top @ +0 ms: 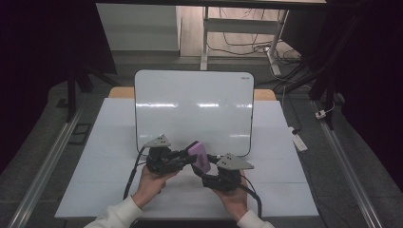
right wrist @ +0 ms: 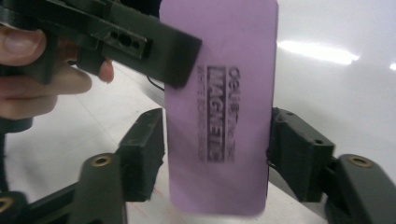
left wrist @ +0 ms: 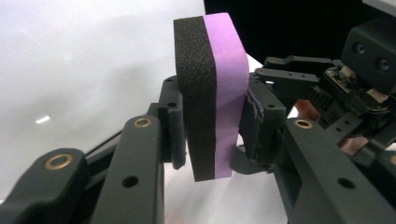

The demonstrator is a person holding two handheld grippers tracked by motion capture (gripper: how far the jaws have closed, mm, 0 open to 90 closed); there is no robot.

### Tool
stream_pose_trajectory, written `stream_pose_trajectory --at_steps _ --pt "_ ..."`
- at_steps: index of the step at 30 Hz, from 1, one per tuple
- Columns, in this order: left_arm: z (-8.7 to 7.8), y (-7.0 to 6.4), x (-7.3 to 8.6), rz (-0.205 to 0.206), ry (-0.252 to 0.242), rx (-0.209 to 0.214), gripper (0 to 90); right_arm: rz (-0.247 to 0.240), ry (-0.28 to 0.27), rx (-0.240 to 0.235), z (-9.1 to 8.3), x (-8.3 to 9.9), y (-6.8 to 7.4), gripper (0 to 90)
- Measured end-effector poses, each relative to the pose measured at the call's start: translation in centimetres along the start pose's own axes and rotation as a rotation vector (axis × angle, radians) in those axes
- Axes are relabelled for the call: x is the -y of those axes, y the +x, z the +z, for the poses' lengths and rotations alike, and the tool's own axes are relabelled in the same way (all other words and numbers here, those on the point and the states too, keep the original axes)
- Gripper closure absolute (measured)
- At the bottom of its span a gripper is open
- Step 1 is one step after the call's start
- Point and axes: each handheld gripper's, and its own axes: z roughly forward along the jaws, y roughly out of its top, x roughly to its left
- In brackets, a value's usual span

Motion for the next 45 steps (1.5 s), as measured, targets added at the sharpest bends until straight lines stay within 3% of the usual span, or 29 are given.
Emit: stream_pose_trajectory --at_steps 2,8,13,16,20,27,33,38,45 --pt "-0.7 0.3 -0.2 -0.008 -0.007 -0.010 63.4 0.003 -0.010 -0.005 -0.3 -0.1 -0.1 33.6" --pt "-3.2 1.3 -0.8 0.005 -0.026 -0.091 63.4 0.002 -0.024 0.009 -2.1 -0.4 -1.6 33.3" --pt "-5.5 2.1 -1.2 0.007 -0.040 -0.157 63.4 0.000 -0.003 0.095 -4.3 0.4 -4.0 33.3" --pt "-6.7 2.7 -1.3 -0.009 -0.060 -0.177 63.4 0.032 -0.003 0.139 -5.9 1.1 -5.9 34.3" --pt "-7.5 3.3 -1.3 -0.014 -0.067 -0.196 63.4 0.036 0.016 0.192 -8.0 2.0 -8.0 36.7" --pt "-8.5 3.7 -1.3 -0.002 -0.063 -0.222 63.4 0.035 0.072 0.215 -10.5 3.9 -10.6 38.1" --pt "-9.4 4.0 -2.0 0.004 -0.071 -0.249 63.5 0.044 0.088 0.230 -10.6 4.3 -11.4 37.8" --pt "-10.7 4.8 -3.6 -0.009 -0.092 -0.285 63.4 0.045 0.098 0.229 -10.4 4.5 -11.5 37.8" --pt "-12.4 5.9 -7.1 -0.012 -0.099 -0.389 63.3 0.052 0.104 0.221 -10.3 4.8 -11.8 37.8"
